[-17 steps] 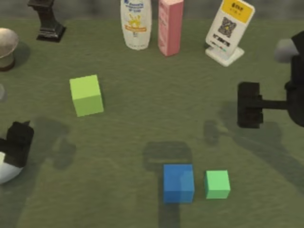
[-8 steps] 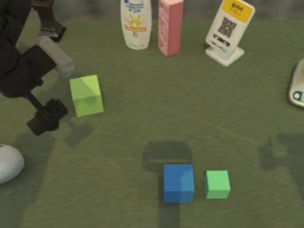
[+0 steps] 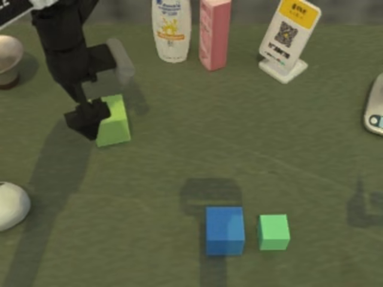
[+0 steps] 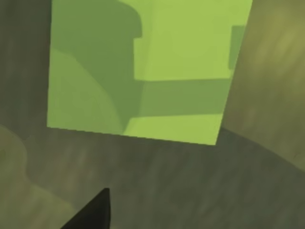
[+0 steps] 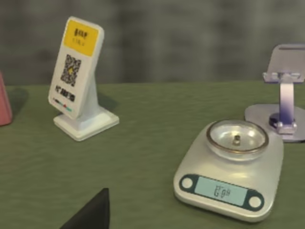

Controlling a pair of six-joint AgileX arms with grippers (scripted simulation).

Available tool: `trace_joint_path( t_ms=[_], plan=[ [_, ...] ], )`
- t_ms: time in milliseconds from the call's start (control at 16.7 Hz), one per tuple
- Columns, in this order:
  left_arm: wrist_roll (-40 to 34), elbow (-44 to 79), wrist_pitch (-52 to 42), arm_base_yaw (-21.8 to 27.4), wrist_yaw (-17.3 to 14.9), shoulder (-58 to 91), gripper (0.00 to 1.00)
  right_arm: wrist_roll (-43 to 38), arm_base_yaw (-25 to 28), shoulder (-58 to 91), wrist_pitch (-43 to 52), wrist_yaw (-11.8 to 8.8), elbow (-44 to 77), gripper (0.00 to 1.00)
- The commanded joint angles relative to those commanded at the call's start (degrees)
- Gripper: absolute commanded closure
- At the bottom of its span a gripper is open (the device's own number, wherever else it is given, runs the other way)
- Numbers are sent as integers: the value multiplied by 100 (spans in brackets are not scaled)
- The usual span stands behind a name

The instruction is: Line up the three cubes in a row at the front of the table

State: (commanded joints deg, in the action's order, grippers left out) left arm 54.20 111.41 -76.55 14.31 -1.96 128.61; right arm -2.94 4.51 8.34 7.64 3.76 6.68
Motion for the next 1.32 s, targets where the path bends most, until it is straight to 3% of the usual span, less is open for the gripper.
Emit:
trace_joint_path(
  t_ms=[240, 480, 840, 1320],
  plan=[
    [494, 1266, -279, 74, 117, 783, 0, 231, -298, -667, -573, -275, -513, 0],
    [663, 1711, -330, 98, 165, 1006, 0, 294, -394, -834, -764, -376, -668, 0],
    [667, 1605, -227, 78, 163, 998, 0, 294, -394, -834, -764, -376, -668, 0],
    [672, 202, 1444, 88, 162, 1256, 0, 294, -394, -834, -764, -376, -668, 0]
  ],
)
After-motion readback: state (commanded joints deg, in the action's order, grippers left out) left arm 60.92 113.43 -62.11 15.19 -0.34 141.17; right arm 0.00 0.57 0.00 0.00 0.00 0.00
